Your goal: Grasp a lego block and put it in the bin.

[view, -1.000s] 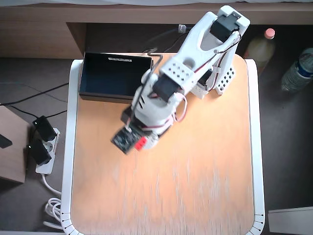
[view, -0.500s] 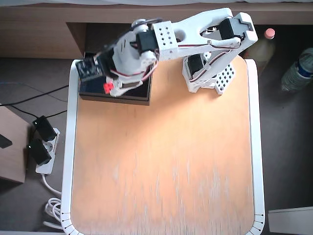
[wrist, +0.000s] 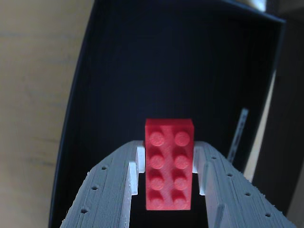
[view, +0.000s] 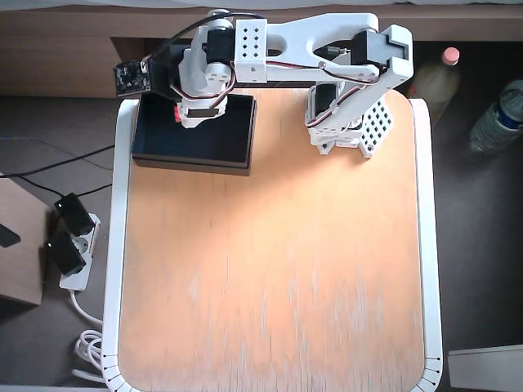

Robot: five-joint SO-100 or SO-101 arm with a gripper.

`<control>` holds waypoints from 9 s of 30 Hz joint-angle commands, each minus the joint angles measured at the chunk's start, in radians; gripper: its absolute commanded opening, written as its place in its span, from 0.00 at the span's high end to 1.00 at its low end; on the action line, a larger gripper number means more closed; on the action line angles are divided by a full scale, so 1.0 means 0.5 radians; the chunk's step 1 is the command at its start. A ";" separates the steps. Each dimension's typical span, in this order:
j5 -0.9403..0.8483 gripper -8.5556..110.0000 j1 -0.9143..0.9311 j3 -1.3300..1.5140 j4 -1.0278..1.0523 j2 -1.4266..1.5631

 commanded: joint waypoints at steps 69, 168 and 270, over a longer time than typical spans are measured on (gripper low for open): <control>-0.230 0.92 -1.427 0.580 -0.525 1.273; -0.853 0.92 -3.025 2.632 0.212 2.681; -0.853 0.92 -3.025 2.635 0.212 2.681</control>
